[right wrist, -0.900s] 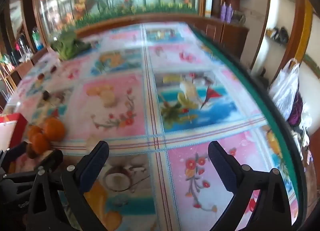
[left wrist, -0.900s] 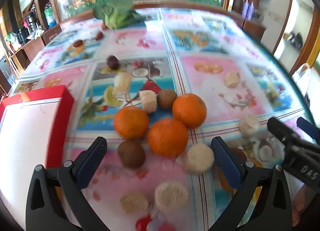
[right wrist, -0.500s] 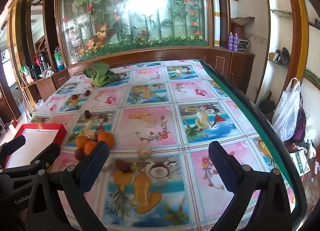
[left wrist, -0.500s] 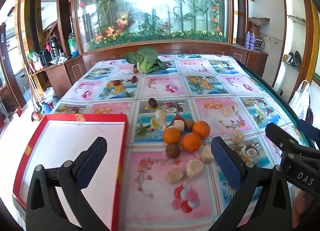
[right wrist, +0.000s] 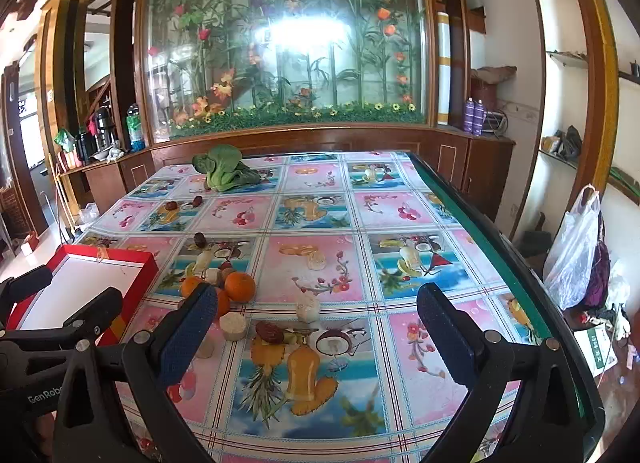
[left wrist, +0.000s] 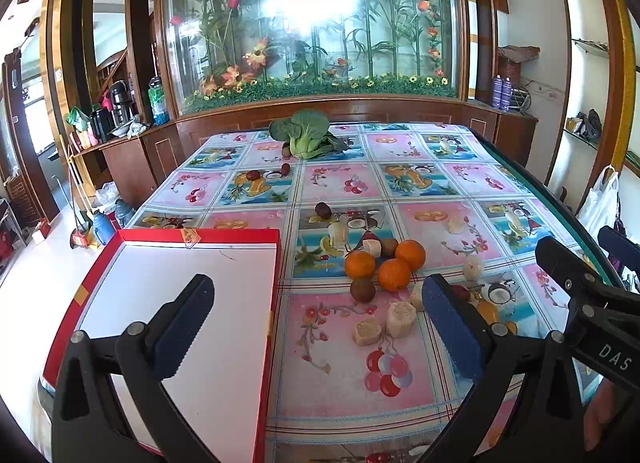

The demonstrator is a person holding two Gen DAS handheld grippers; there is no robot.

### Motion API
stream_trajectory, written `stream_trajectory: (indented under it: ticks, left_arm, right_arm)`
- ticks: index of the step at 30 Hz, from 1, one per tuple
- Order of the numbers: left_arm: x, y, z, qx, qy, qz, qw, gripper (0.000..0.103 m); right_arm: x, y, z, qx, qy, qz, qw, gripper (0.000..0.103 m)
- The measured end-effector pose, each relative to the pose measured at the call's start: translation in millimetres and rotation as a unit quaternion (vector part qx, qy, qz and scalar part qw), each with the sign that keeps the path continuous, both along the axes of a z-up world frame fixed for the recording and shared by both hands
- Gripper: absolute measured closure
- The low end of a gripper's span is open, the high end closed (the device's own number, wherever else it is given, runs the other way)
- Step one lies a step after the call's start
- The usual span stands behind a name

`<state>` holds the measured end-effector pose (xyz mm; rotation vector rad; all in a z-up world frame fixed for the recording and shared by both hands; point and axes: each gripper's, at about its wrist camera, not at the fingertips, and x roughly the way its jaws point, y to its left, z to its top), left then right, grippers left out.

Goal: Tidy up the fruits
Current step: 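Move both tools toward the pile of fruit and beige cakes, then grasp a beige cake with the left tool while the right tool grasps another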

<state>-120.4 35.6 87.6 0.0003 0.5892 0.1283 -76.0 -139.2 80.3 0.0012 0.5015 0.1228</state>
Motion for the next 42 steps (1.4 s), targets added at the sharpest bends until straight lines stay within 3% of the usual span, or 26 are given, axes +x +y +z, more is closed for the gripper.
stream_trajectory:
  ticks: [6,16,23,35,42]
  left_arm:
    - [-5,-8,0,0.026,0.004,0.000,0.9996,0.000]
    - [-5,-10,-4,0.030,0.004,0.001,0.9995,0.000]
    - [0,-3,-13,0.044,0.028,-0.003,0.9987,0.000]
    - [6,29,-30,0.036,0.052,-0.004,0.9980,0.000]
    - [4,25,-39,0.037,0.068,-0.028,0.9966,0.000]
  right_arm:
    - [-7,-4,-2,0.011,-0.017,0.010,1.000,0.003]
    - [-9,-14,-7,0.039,-0.027,0.026,0.999,0.003]
    - [4,-21,-16,0.066,-0.008,0.053,0.996,0.004]
    - [28,-15,-41,0.072,0.065,0.107,0.990,0.004]
    - [30,0,-46,0.062,0.084,0.142,0.984,0.004]
